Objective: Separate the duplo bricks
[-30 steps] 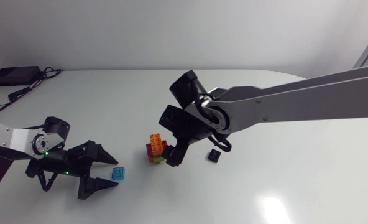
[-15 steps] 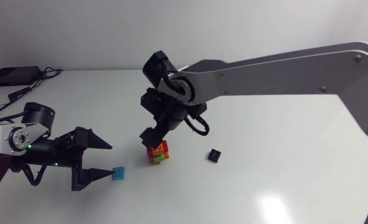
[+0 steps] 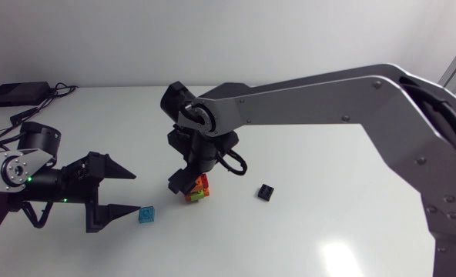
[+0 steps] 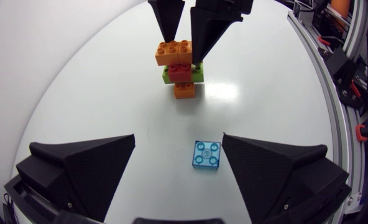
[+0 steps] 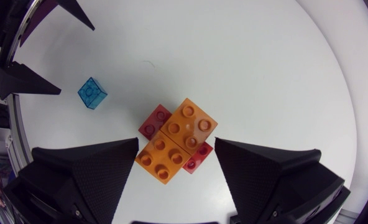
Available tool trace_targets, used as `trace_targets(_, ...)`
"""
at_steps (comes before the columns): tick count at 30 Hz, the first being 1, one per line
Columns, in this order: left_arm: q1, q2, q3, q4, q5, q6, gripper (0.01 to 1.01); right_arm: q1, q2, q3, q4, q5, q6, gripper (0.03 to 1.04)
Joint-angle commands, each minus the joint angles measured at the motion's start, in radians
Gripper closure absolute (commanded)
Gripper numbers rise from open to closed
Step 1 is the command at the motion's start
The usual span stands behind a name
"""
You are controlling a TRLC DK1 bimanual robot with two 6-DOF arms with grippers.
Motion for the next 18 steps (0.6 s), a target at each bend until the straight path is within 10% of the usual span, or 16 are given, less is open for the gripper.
trace_targets(1,0.007,-0.015,-0.025,-0.014,0.002,-0.019,0.051,0.005,0.012,0.009,-0.022,0.017,0.023,0.28)
trace_targets(12,0.003,-0.025,-0.029,-0.014,0.002,-0.024,0.052,-0.029,-0.016,-0.028,-0.036,0.037,-0.046,0.7)
trace_targets(18,0.005,-0.032,-0.034,-0.014,0.002,-0.021,0.052,-0.058,-0.057,-0.083,-0.031,0.02,-0.11,0.77)
